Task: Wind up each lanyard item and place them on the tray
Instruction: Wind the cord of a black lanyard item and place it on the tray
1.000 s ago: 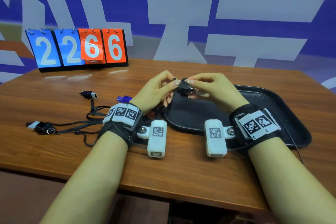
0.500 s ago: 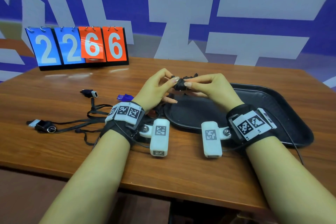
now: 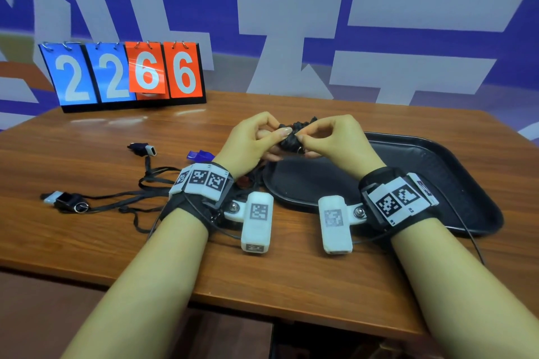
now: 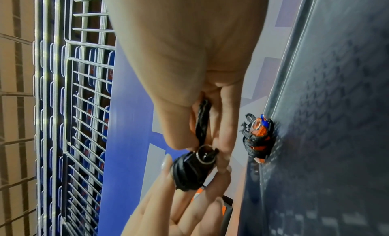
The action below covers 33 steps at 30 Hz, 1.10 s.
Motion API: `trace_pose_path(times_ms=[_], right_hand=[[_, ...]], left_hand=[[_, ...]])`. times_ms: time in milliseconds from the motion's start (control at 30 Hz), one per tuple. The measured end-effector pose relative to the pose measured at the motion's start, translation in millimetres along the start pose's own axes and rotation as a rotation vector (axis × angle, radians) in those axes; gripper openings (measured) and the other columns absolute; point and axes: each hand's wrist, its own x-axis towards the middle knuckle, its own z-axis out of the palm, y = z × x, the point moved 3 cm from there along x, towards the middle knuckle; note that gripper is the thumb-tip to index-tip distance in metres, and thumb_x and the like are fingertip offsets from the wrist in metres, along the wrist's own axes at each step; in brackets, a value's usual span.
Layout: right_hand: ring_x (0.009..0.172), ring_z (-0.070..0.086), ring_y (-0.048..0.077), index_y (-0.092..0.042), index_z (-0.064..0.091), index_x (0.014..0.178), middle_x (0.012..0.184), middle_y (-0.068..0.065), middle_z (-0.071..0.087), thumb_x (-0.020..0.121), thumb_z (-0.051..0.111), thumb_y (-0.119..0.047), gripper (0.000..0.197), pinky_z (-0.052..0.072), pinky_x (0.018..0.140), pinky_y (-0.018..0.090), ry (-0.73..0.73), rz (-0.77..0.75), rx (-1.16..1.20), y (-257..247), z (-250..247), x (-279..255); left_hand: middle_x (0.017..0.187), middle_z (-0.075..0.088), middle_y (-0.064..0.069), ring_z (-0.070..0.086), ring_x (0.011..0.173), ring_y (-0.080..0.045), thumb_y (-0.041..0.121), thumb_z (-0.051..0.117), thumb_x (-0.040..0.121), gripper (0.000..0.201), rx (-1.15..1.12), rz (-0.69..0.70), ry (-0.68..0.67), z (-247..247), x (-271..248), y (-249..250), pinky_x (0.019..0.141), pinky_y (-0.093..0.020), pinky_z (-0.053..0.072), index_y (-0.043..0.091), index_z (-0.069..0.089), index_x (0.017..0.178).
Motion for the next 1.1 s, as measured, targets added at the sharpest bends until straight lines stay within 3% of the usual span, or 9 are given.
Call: trace_pose_path(times_ms=[67,167,333,400,533,633,733,967,1100], right_hand=[[0.073,0.073,0.026,-0.013,0.076,0.080,0.075,0.010,0.074,0.084,0.069,-0.009,0.009,0.061,0.077,0.036,0.005,-0.014,-0.040,0,2,0],[0.071,0.073,0.018,-0.014,0.076,0.083,0.077,0.003,0.075,0.084,0.069,-0.009,0.009,0.060,0.073,0.026,0.031,-0.029,-0.073,-1,2,0],[0.075,0.068,0.002,-0.013,0.078,0.088,0.081,-0.007,0.073,0.083,0.070,-0.009,0.010,0.052,0.070,0.011,0.048,-0.071,-0.137,-3,3,1],[0.076,0.067,0.000,-0.015,0.077,0.089,0.082,-0.010,0.072,0.081,0.071,-0.008,0.012,0.051,0.072,0.010,0.059,-0.076,-0.121,-2,4,1],[0.083,0.070,0.006,-0.022,0.076,0.087,0.085,-0.006,0.075,0.082,0.072,-0.010,0.014,0.055,0.079,0.019,0.072,-0.072,-0.090,-1,3,0],[0.080,0.069,0.001,-0.022,0.077,0.086,0.084,-0.009,0.075,0.083,0.073,-0.010,0.013,0.053,0.076,0.015,0.089,-0.082,-0.055,-4,0,-2],[0.076,0.067,-0.003,-0.021,0.077,0.083,0.081,-0.011,0.074,0.081,0.077,-0.013,0.009,0.049,0.071,0.009,0.172,-0.119,-0.005,-8,-7,-3],[0.081,0.071,0.015,-0.013,0.078,0.089,0.084,-0.001,0.076,0.081,0.078,-0.012,0.007,0.056,0.073,0.023,0.134,-0.173,0.141,-17,3,-7],[0.083,0.071,0.025,-0.010,0.078,0.091,0.084,0.003,0.076,0.084,0.075,-0.011,0.008,0.058,0.075,0.029,0.038,-0.192,0.192,-21,6,-10]], left_hand=[[0.079,0.075,-0.004,0.074,0.074,-0.016,0.019,0.063,0.096,0.020,0.027,-0.010,-0.005,0,-1,1,0.063,-0.026,0.060,0.002,0.064,0.106],[0.095,0.077,-0.007,0.075,0.085,-0.019,0.022,0.064,0.095,0.026,0.032,-0.025,-0.055,2,-4,3,0.072,-0.029,0.061,0.009,0.070,0.116],[0.098,0.077,0.000,0.073,0.093,-0.010,0.017,0.078,0.083,0.028,0.136,0.054,-0.024,1,-5,5,0.083,-0.024,0.058,0.009,0.075,0.110],[0.100,0.077,0.002,0.072,0.095,-0.007,0.016,0.080,0.081,0.030,0.151,0.068,-0.011,0,-4,4,0.086,-0.022,0.056,0.010,0.075,0.110],[0.099,0.077,0.001,0.072,0.094,-0.008,0.015,0.081,0.080,0.031,0.148,0.072,0.003,-1,-2,3,0.084,-0.021,0.056,0.010,0.075,0.110],[0.099,0.077,-0.003,0.073,0.095,-0.015,0.014,0.080,0.081,0.029,0.090,0.036,0.006,-1,-1,0,0.081,-0.030,0.060,0.009,0.073,0.109],[0.098,0.076,-0.007,0.074,0.091,-0.017,0.011,0.078,0.083,0.027,0.052,0.018,0.018,-1,-1,0,0.073,-0.027,0.059,0.007,0.072,0.109],[0.091,0.075,-0.002,0.074,0.085,-0.012,0.013,0.078,0.083,0.024,0.088,0.036,0.100,-6,-2,1,0.066,-0.023,0.058,0.010,0.067,0.104],[0.090,0.076,-0.007,0.075,0.082,-0.020,0.016,0.070,0.091,0.024,0.053,0.007,0.047,-1,-5,3,0.067,-0.035,0.062,0.011,0.053,0.107]])
